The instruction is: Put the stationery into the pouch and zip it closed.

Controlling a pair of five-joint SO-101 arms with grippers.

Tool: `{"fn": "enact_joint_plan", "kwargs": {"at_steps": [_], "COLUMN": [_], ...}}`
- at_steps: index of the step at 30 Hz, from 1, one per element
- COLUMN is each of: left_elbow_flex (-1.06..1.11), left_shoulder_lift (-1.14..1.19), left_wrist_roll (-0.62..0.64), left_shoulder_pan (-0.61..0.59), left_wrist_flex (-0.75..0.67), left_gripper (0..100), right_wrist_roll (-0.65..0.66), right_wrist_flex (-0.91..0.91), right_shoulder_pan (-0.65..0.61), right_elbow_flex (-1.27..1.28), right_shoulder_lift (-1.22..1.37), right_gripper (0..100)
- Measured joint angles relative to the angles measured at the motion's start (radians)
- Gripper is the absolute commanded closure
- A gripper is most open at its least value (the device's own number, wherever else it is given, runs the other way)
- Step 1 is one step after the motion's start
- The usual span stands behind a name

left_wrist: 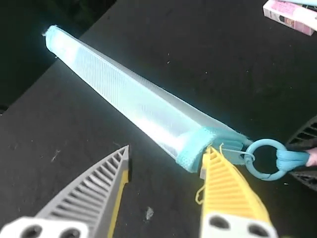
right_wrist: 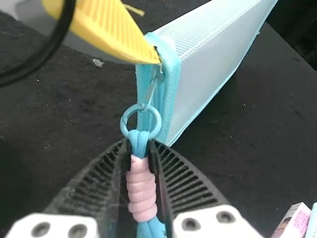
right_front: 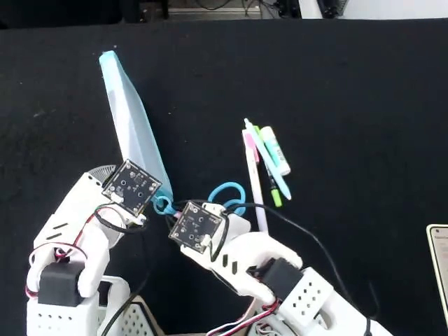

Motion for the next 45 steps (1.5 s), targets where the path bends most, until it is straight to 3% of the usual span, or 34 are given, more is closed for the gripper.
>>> {"fn": "enact_joint_plan", "kwargs": {"at_steps": [9,18,34,38,45], "left_elbow_flex": [0.052,0.052,0.052,0.035,-0.048], "left_shoulder_lift": [0.000,0.002,-0.005,0.000,0.000], "left_wrist_roll": [-0.035,-0.034,0.236,0.304,0.397], "left_shoulder_pan": [0.005,0.020,0.011,0.011,0.029], "left_wrist_flex": [-0.077,-0.077,-0.084,-0.084,-0.006], "left_gripper": [78,95,97,97,97], "right_wrist_roll": [0.000,0.000,-0.005,-0.123,-0.227], "right_wrist_flex": [0.000,-0.009,-0.008,-0.008,-0.008], "right_shoulder_pan": [0.000,0.000,0.083,0.040,-0.011], "right_elbow_flex": [0.000,0.000,0.002,0.002,0.002], "right_shoulder_lift": [0.000,-0.012,0.000,0.000,0.000], "right_gripper": [98.8,98.8,95.5,81.7,83.3]}}
